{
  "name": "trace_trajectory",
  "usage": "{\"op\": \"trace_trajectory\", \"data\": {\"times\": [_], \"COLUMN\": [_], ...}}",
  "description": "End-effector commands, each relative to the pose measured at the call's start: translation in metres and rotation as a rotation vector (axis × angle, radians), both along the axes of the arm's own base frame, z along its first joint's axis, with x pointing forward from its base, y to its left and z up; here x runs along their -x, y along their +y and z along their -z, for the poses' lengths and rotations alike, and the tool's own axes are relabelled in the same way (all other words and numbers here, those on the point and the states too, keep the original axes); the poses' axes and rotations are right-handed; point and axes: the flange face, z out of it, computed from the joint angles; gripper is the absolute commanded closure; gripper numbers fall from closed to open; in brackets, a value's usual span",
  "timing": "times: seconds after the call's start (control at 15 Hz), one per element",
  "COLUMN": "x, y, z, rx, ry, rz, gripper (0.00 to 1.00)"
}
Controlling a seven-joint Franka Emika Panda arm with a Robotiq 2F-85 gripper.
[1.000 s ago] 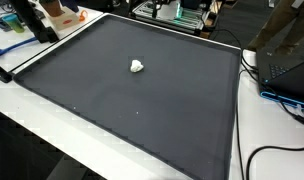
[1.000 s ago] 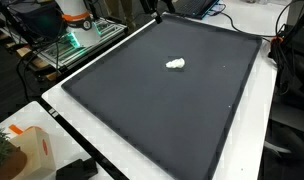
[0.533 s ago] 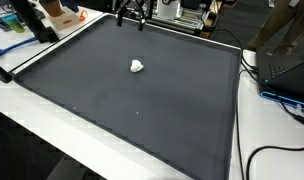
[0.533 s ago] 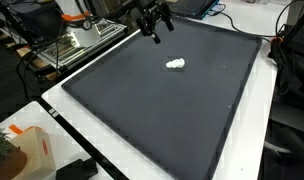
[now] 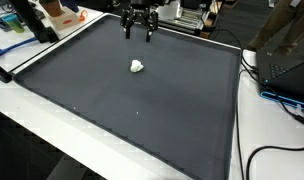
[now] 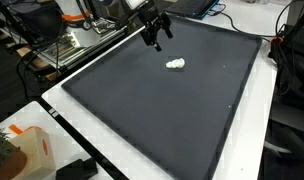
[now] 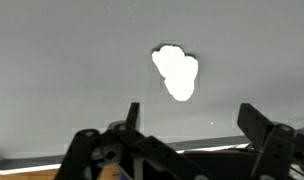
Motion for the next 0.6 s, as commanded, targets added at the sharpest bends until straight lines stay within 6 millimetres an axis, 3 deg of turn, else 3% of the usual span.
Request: {"op": "trace_trajectory", "data": {"times": [0.0, 0.53], "x": [0.002, 0.002], "y": [0.007, 0.018], "z": [0.008, 0.009], "rx": [-0.014, -0.011], "ry": [0.014, 0.024], "rz": [-0.012, -0.035], "gripper": [0.00, 0.00]}}
